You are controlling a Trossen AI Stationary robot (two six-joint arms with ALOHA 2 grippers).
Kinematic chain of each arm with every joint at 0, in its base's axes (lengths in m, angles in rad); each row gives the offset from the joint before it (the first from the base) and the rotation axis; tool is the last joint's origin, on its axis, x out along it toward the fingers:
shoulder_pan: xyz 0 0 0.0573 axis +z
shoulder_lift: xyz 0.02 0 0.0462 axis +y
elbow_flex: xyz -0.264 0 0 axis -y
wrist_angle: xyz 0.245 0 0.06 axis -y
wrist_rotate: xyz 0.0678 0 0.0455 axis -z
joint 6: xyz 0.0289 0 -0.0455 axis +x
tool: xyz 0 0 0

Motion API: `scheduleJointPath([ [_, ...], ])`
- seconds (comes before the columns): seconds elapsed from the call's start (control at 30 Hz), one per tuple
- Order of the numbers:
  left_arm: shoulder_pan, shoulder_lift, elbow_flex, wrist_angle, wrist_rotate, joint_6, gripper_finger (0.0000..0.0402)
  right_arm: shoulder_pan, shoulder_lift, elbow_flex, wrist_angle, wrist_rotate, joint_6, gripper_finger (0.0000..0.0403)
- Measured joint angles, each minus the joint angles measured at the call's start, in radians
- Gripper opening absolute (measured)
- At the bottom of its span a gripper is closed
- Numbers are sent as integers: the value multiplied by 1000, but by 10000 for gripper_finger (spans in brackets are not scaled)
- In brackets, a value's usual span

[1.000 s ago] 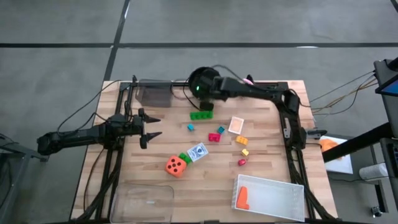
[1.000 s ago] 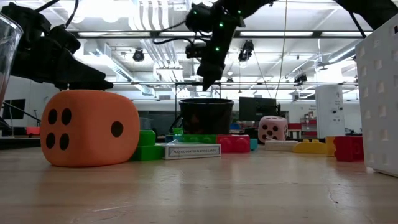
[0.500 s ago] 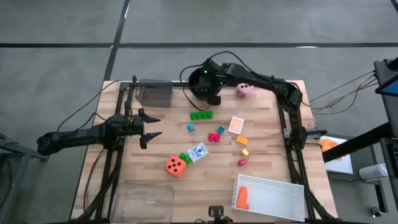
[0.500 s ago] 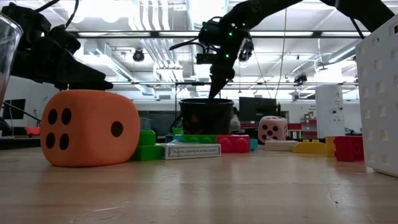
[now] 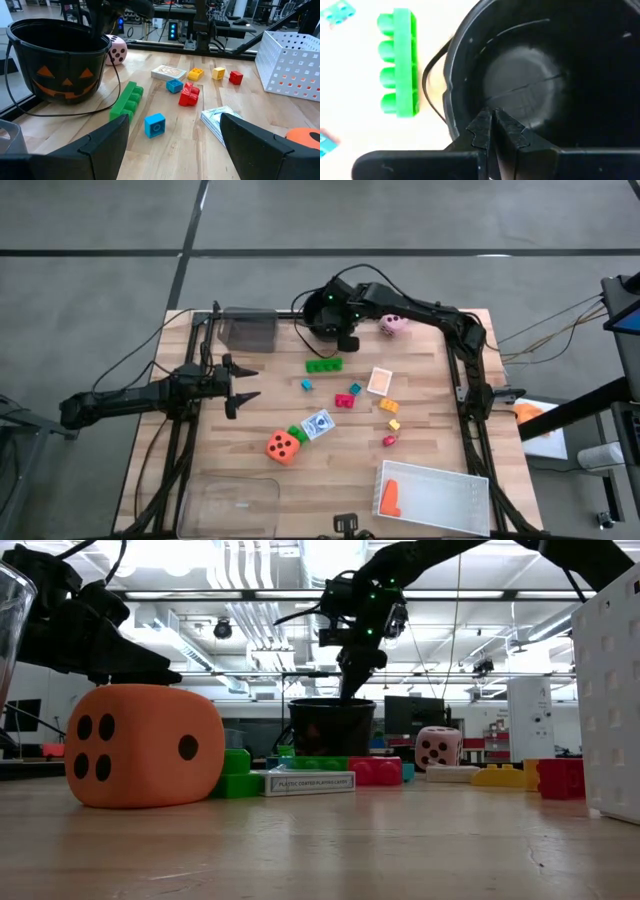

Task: Pick & Place Toys
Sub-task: Adjust the black bucket, then put the left blue game piece into the white bin

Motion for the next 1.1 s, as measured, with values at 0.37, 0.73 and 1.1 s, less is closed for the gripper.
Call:
scheduleJointPath([
  [0.37,0,0,0,0,0,2,314,2,47,36,-178,-44,-54,17],
  [0.73,0,0,0,-1,0,2,314,3,47,202,-349,-125,-37,17],
  [1.1,0,0,0,-14,-2,2,314,87,45,311,-261,-137,92,17],
])
